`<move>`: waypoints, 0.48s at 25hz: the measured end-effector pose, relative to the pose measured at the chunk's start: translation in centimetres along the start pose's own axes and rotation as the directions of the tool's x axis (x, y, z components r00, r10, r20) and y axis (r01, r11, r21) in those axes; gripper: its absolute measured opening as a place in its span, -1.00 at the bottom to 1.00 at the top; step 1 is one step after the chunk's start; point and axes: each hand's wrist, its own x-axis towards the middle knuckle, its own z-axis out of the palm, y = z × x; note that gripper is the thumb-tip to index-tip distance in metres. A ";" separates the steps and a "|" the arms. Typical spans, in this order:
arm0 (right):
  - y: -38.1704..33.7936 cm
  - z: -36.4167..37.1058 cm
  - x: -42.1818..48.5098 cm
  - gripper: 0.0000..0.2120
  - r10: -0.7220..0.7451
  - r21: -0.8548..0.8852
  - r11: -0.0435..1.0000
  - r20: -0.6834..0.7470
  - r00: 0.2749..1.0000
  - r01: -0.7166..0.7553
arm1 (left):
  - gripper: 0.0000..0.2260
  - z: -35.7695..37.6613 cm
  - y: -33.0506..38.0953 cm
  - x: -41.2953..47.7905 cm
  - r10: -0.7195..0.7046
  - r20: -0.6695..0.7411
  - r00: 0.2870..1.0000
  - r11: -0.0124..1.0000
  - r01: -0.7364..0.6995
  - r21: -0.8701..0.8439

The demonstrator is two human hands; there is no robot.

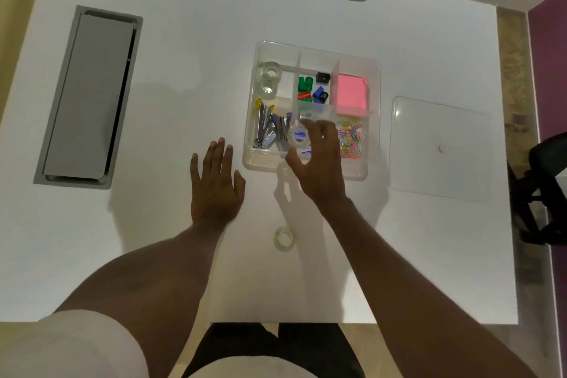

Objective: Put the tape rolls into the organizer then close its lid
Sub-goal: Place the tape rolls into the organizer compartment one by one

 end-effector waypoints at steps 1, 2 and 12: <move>-0.3 0.1 2.4 -0.52 -0.028 0.018 0.999 0.013 1.000 0.027 | -0.47 0.0 0.0 0.1 -0.005 0.008 1.000 1.000 0.005 0.001; -0.5 0.1 4.6 -0.54 -0.056 0.027 0.998 0.021 0.998 0.056 | -0.46 0.0 0.0 0.1 -0.008 0.015 1.000 1.000 0.008 0.002; -0.1 3.1 18.1 -0.67 -0.077 -0.551 0.813 0.221 0.972 0.190 | -0.46 -0.1 0.2 0.3 -0.023 0.038 0.999 1.000 0.022 0.013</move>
